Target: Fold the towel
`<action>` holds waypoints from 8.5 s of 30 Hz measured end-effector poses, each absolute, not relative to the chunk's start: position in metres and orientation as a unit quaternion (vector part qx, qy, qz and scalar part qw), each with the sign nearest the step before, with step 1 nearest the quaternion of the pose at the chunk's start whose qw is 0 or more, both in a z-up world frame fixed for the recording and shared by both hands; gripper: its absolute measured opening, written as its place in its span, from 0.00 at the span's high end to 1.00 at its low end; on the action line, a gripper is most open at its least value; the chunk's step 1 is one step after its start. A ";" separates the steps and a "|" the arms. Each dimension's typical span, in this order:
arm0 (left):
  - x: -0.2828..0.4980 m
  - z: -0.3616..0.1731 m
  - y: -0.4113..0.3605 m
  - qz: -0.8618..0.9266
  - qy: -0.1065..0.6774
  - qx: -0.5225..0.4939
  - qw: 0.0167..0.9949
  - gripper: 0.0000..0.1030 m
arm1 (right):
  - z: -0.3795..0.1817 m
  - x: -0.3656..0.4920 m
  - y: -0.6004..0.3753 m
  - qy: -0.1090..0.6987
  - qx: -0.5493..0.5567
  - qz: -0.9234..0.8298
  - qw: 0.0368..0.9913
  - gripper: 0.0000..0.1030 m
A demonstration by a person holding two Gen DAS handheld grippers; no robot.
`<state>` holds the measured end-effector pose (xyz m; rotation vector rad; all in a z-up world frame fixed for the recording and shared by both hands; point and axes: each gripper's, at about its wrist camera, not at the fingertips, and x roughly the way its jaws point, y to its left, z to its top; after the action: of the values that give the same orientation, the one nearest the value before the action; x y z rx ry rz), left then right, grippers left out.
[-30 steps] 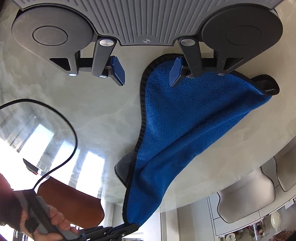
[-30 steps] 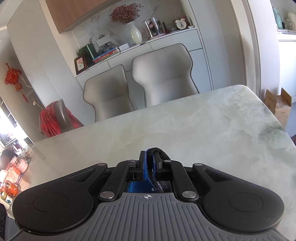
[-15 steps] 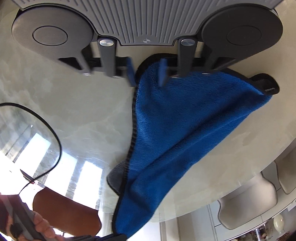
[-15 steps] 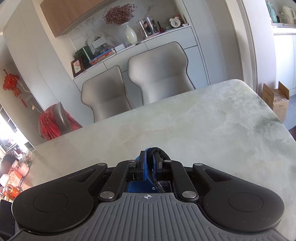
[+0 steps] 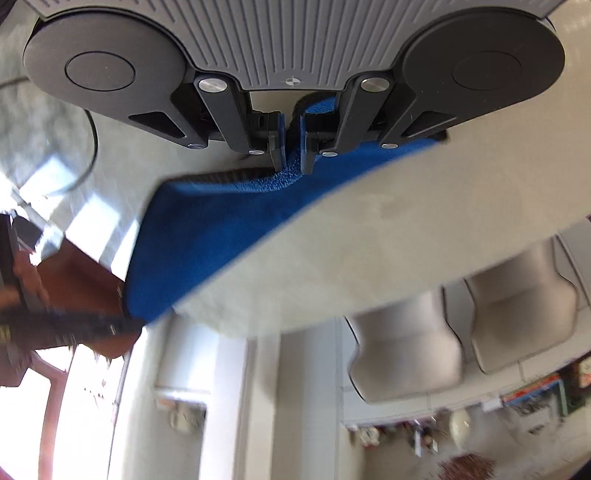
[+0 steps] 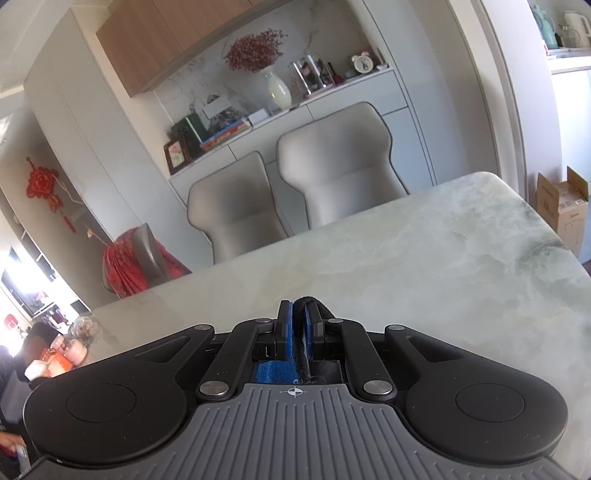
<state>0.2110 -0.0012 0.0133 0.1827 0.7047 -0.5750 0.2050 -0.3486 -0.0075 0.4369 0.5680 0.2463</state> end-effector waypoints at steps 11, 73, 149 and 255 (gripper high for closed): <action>0.162 0.098 0.044 -0.230 0.256 0.085 0.935 0.93 | 0.045 0.142 -0.345 0.246 0.256 0.152 0.922 0.92; 0.176 -0.101 0.039 -0.232 0.411 0.182 0.863 0.61 | -0.120 0.216 -0.104 0.377 -0.177 0.218 0.883 0.57; 0.208 0.022 0.047 -0.107 0.311 0.211 0.920 0.95 | -0.143 0.195 -0.069 0.310 -0.309 0.220 0.872 0.73; 0.285 -0.125 0.072 -0.160 0.495 0.110 0.847 0.64 | -0.063 0.098 -0.181 0.427 -0.326 0.230 0.811 0.74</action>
<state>0.2848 0.0722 -0.1250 0.2317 1.0440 -0.3375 0.0981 -0.1811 -0.0633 -0.6967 0.9117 0.4921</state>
